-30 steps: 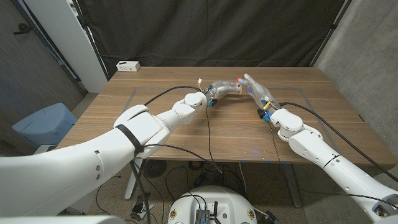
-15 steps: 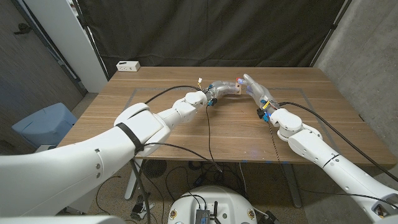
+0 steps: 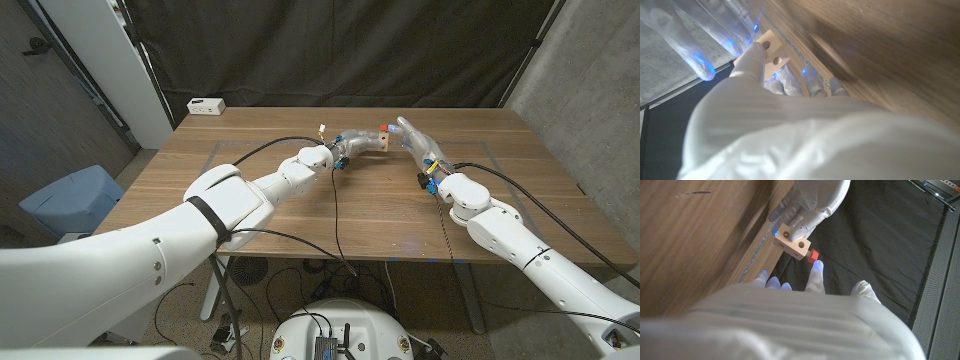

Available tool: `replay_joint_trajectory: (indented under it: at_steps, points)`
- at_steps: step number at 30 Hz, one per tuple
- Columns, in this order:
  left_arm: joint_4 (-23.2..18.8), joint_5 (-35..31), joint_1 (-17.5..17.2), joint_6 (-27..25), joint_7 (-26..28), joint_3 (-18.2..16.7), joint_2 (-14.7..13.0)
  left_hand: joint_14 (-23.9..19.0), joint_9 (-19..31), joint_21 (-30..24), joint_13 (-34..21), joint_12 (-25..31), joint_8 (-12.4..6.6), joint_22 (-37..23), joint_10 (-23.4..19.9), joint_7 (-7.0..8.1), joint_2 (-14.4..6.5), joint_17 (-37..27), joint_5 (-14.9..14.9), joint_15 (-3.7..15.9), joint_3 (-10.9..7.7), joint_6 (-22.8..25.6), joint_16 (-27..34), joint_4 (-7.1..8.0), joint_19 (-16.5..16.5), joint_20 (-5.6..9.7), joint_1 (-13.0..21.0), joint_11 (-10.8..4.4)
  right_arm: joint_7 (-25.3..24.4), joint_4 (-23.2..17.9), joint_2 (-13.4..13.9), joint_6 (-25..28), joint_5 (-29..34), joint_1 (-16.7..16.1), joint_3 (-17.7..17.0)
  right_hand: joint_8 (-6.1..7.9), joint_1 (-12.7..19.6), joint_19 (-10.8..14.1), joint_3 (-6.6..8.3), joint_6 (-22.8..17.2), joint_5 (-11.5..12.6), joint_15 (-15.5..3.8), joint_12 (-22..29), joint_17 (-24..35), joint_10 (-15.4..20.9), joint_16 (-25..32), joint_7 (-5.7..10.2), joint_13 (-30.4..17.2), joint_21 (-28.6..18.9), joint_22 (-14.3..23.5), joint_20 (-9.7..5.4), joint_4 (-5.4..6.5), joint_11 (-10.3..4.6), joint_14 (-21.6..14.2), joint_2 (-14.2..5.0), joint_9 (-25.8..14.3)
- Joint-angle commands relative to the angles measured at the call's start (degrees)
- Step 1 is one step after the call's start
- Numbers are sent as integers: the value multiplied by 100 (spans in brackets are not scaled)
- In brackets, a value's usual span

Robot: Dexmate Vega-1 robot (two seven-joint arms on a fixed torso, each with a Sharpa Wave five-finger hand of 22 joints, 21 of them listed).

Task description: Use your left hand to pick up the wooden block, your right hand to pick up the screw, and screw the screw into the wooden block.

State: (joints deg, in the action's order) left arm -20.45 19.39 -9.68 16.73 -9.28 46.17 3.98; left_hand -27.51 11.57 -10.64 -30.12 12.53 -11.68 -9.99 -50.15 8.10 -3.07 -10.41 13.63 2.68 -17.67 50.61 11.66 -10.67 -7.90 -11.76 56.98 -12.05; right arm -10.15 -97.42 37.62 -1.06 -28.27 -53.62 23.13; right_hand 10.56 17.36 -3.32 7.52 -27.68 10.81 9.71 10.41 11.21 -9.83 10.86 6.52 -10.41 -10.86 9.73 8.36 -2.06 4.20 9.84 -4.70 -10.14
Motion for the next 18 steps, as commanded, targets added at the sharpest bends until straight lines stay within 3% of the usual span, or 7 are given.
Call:
replay_joint_trajectory:
  at_steps: [1,18]
  points:
    - [-18,-46,-30,280,-101,5,-25,18,10,-48,-27,22,-24,-11,-52,-12,-152,-16,53,173,-206,83,-7,192,-12,-22,-103,-22,51,260,-7,-45,8,148,-43,-40,-36,44,8,79,24,24,42,12,-308,52,-25,1,-25,19,10,-32,9,785,-21,-19]
    - [-30,-110,-86,440,-182,-20,-28,17,10,-49,-22,20,-24,-11,-58,-8,-145,-17,52,168,-205,83,-5,190,-15,-24,-109,-29,232,669,-76,-161,4,416,-15,-69,-95,1,-22,269,17,36,16,20,-407,41,-63,-1,-9,19,17,-36,11,839,13,-19]
